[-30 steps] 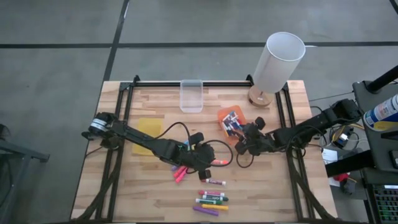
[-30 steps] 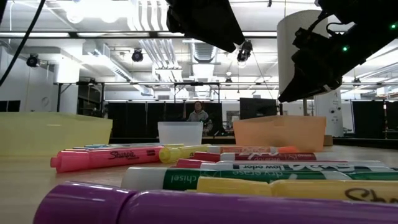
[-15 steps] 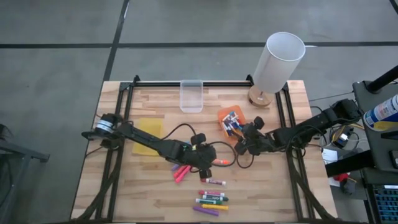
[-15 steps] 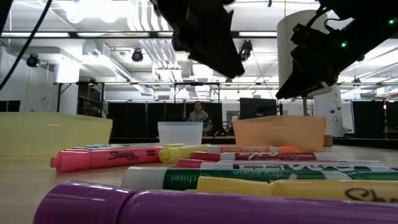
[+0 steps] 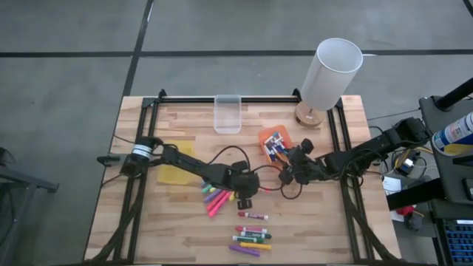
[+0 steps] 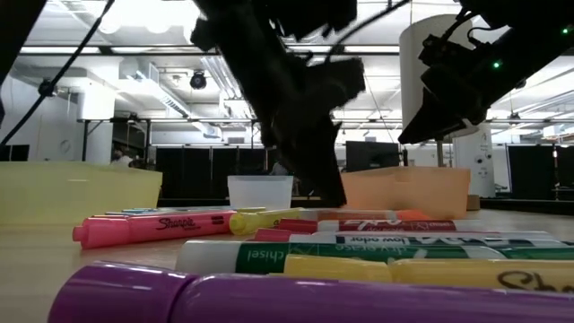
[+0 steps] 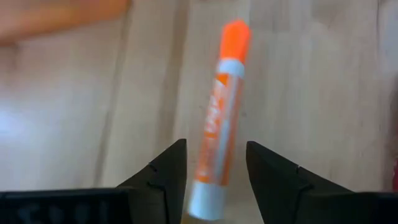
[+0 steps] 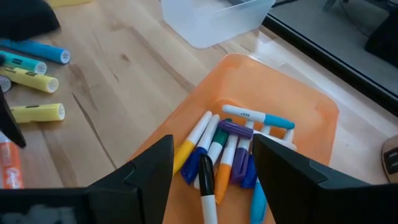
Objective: Pick & Place Markers
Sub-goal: Put the big orange marker into the yellow bin
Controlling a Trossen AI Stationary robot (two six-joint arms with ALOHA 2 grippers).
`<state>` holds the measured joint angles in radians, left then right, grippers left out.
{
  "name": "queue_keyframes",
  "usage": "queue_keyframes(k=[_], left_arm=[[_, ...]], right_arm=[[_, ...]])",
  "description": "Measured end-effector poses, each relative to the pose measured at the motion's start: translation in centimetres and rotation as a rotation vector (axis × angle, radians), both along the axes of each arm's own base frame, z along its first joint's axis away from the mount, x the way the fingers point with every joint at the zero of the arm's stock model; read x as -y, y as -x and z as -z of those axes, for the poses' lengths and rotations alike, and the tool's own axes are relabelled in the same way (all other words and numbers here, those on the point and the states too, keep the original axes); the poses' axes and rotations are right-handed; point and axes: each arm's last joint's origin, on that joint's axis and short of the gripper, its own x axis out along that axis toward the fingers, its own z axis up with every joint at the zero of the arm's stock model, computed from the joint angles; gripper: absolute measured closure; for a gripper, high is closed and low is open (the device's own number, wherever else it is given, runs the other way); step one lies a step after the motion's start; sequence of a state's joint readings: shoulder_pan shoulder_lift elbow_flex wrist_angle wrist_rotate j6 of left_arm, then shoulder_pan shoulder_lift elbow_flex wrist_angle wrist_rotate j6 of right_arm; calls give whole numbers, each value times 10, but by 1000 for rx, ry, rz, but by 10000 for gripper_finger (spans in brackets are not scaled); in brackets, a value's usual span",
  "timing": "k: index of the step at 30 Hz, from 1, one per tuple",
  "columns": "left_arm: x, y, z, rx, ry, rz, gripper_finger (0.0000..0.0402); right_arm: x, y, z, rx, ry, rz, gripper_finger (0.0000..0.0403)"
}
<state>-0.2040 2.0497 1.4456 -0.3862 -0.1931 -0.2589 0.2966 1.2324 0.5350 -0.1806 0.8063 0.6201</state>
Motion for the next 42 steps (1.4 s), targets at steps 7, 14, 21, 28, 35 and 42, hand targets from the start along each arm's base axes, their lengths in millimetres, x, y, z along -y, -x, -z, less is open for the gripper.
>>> queue_keyframes(k=[7,14,21,28,35,42], left_arm=[[1,-5,23,-45,15,36,243],[2,-5,22,-47,24,43,270],[2,-7,17,-39,22,47,350],[0,-2,0,-27,-1,40,350],[-6,24,-43,-52,-110,-77,350],[-8,65,-88,-101,-162,-179,350]], right_arm=[[0,0,0,-2,0,-4,190],[0,0,0,-2,-1,-4,191],[0,0,0,-1,-1,-4,191],[0,0,0,-2,-1,-4,193],[0,0,0,-10,7,-10,193],[0,0,0,-10,8,-11,193]])
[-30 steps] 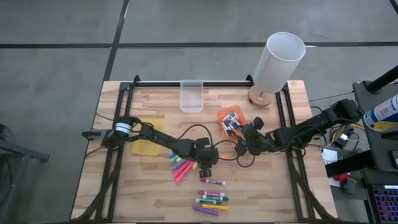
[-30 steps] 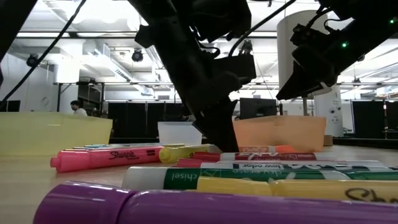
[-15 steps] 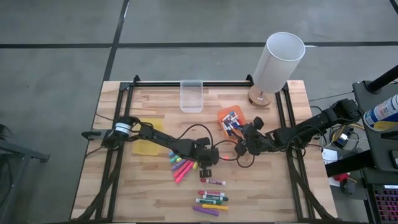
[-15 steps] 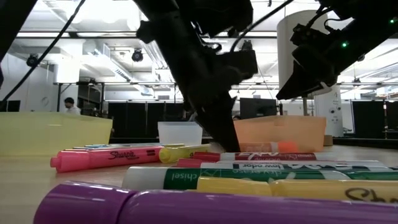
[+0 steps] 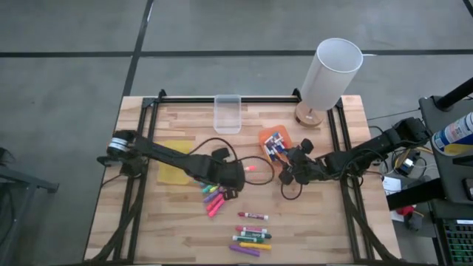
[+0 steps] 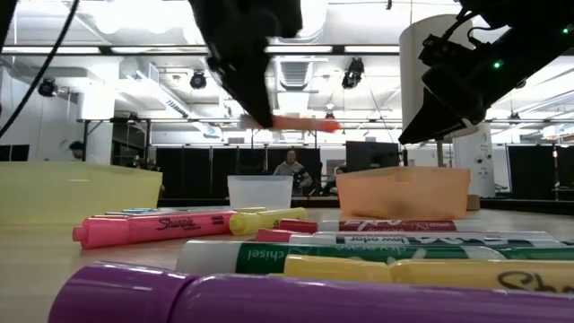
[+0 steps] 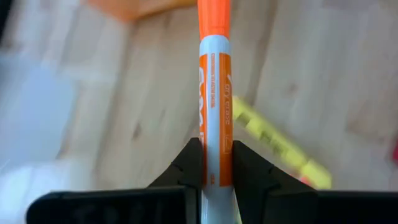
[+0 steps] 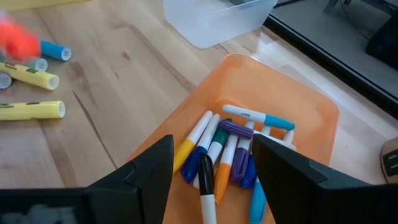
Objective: Pick & Place Markers
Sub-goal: Put the big orange marker into the yellow bin
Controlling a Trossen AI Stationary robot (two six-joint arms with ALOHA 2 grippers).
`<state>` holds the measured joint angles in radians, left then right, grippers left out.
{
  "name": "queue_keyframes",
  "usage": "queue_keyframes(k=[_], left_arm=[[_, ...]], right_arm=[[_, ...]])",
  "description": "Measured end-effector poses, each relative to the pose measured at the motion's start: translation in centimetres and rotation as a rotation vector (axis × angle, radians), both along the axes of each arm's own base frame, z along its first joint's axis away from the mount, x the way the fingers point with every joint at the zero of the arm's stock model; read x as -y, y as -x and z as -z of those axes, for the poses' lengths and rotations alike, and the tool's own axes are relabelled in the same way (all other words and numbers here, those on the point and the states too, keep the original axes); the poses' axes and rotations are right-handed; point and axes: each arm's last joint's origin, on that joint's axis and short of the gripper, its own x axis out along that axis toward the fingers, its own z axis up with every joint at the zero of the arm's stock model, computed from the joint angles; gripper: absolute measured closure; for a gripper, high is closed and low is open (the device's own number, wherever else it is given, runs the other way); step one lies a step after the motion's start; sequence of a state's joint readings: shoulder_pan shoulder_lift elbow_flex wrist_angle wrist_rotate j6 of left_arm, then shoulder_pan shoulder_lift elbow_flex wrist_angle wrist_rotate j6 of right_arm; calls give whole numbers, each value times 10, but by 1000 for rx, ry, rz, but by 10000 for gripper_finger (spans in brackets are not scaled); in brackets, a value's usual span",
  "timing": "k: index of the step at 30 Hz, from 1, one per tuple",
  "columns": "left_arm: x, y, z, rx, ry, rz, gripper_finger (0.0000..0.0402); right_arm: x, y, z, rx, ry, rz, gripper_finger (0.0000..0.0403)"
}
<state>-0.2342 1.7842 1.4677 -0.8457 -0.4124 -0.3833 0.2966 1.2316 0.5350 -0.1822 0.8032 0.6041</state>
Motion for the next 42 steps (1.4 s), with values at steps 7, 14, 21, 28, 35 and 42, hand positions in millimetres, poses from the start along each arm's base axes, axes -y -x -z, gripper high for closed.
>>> queue_keyframes(k=[7,14,21,28,35,42], left_arm=[[-5,53,-35,-97,-31,-162,350],[-12,116,-53,-204,-109,-427,347],[-18,162,-32,-191,-34,-606,346],[-24,196,20,-225,136,-830,344],[-23,199,58,-213,242,-795,344],[-23,199,63,-209,249,-795,344]], right_arm=[[0,0,0,-2,2,-1,193],[0,0,0,-1,1,-2,193],[0,0,0,-2,-1,-4,193],[-1,0,0,-1,-15,-14,193],[-1,-1,0,0,-15,-14,193],[-1,-1,0,0,-15,-14,193]])
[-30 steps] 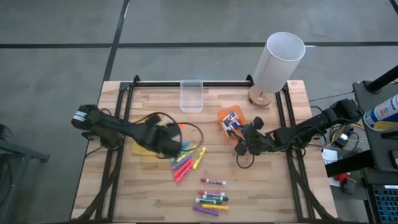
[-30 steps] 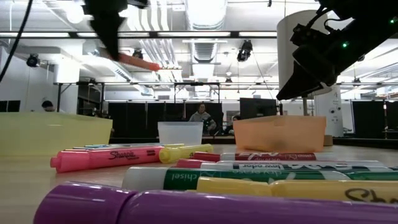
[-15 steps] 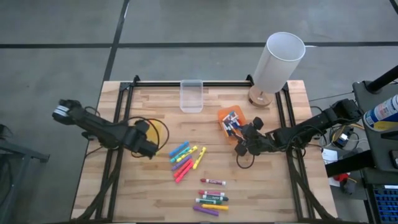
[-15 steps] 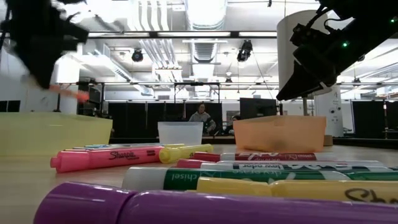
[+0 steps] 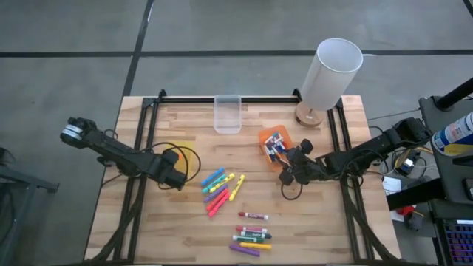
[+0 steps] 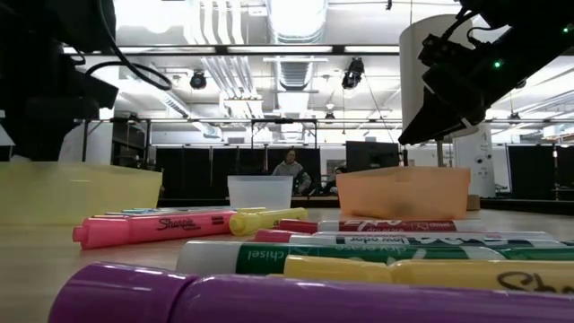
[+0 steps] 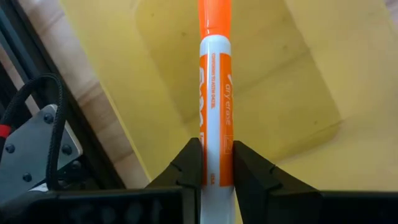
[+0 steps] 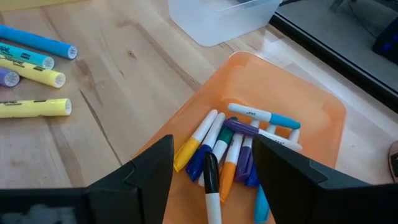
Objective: Pick & Place Markers
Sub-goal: Put the big orange marker into the yellow bin, then put the big red marker into the yellow bin
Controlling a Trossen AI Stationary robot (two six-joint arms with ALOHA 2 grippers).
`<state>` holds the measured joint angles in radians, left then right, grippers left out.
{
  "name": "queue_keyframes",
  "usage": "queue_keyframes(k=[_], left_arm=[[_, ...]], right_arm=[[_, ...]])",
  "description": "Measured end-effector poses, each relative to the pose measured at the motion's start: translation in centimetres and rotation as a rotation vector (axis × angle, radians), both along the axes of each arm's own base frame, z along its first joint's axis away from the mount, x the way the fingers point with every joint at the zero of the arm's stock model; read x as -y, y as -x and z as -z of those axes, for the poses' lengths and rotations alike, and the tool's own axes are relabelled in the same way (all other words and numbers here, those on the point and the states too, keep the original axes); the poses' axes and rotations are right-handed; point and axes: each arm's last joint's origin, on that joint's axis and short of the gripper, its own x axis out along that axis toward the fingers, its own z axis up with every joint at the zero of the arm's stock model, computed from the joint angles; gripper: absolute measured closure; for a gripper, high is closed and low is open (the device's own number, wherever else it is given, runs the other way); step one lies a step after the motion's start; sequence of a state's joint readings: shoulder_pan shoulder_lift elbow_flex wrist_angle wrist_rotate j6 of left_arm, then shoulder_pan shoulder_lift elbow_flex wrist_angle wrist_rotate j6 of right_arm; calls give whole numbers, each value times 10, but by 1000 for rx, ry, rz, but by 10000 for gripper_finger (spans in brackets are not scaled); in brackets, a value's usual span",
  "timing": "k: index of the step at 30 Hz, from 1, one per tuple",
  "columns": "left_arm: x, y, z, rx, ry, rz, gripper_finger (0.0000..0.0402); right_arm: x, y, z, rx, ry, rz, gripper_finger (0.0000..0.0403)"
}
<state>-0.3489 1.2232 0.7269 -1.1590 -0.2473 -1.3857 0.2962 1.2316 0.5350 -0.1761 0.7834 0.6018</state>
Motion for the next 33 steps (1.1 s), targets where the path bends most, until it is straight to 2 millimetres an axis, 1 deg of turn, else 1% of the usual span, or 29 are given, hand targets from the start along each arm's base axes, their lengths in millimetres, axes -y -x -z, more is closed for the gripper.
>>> queue_keyframes(k=[4,10,13,16,19,23,29,33], left_arm=[[0,-2,-4,12,-8,27,333],[2,-8,-13,43,-26,82,277],[2,-11,-18,59,-33,91,257],[3,-14,-24,83,-38,112,251],[5,-21,-37,133,-40,148,250],[10,-39,-63,290,-62,233,249],[22,-75,-105,661,-124,453,248],[31,-99,-122,858,-170,623,248]], right_arm=[[0,0,0,0,0,0,193],[0,0,0,0,0,0,193],[0,0,0,0,1,0,193],[0,0,0,0,1,0,193],[0,0,0,0,1,0,193],[0,0,0,0,1,0,193],[0,0,0,-1,3,-1,193],[0,0,0,-4,6,-4,193]])
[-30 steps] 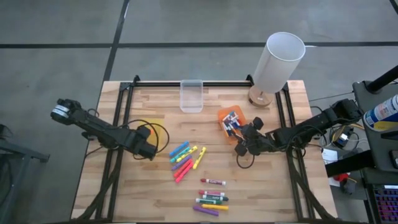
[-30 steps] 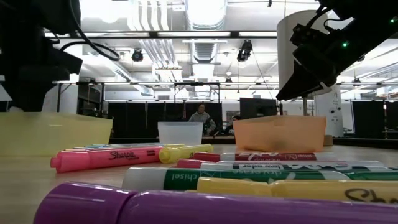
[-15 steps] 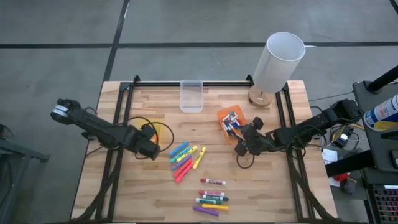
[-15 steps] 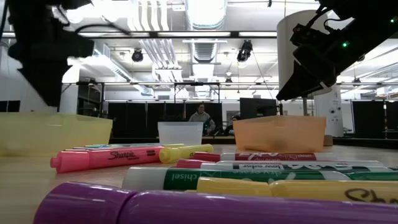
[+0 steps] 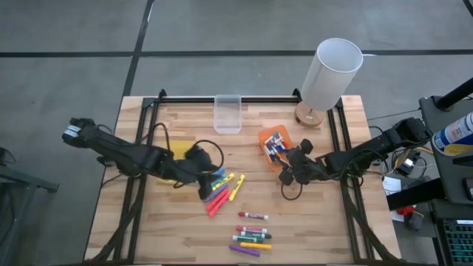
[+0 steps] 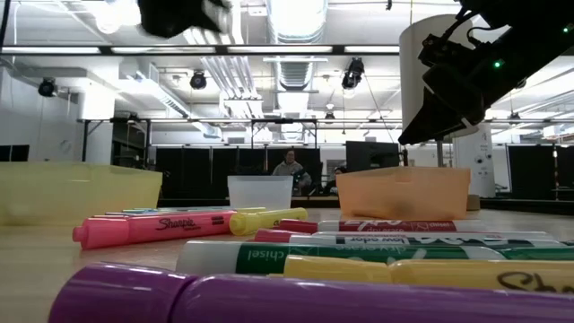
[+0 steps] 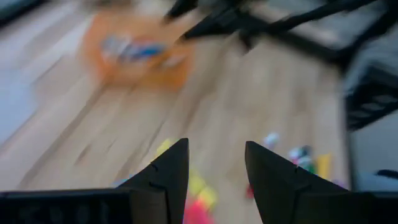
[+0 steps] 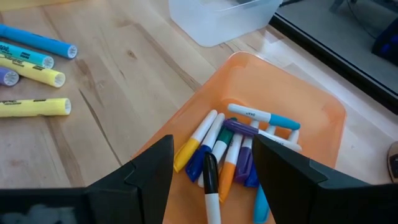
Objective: Pick & Place Markers
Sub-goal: Put the big red marker into the yellow bin
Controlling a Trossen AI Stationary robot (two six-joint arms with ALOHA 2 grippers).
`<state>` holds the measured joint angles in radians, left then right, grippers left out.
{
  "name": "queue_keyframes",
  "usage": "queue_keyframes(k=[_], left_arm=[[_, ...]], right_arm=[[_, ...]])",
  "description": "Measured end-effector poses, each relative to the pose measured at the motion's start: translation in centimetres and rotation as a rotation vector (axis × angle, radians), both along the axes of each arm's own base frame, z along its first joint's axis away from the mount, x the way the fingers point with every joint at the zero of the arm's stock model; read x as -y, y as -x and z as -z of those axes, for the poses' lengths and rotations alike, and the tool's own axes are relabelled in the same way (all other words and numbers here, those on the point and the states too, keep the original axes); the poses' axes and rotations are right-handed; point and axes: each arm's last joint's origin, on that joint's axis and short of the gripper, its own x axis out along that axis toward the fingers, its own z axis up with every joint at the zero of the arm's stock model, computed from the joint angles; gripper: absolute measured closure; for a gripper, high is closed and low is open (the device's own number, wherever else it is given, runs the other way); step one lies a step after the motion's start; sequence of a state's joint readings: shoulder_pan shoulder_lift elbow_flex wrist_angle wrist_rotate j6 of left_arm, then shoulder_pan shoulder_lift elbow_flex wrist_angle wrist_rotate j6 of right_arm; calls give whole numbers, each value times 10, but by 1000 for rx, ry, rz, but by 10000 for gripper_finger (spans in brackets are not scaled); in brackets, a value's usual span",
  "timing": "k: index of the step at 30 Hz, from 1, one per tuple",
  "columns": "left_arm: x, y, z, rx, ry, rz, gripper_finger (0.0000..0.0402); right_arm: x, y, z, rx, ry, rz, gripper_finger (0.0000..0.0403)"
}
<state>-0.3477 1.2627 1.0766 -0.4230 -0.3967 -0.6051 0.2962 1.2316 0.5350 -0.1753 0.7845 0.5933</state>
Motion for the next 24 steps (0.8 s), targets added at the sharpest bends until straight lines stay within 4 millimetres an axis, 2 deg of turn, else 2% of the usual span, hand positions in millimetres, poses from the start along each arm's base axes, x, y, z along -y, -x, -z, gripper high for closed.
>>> queue_keyframes(k=[4,7,11,17,24], left_arm=[[10,-23,-7,178,-54,141,248],[18,-41,1,220,-74,218,248],[29,-67,24,163,-83,248,248],[43,-105,71,6,-146,302,248],[57,-137,107,-151,-152,379,248]], right_arm=[[0,0,0,-1,2,-1,193],[0,0,0,-2,2,-2,193],[0,0,0,-2,2,-1,193],[0,0,0,-2,3,-2,193],[0,0,0,-6,7,-5,193]])
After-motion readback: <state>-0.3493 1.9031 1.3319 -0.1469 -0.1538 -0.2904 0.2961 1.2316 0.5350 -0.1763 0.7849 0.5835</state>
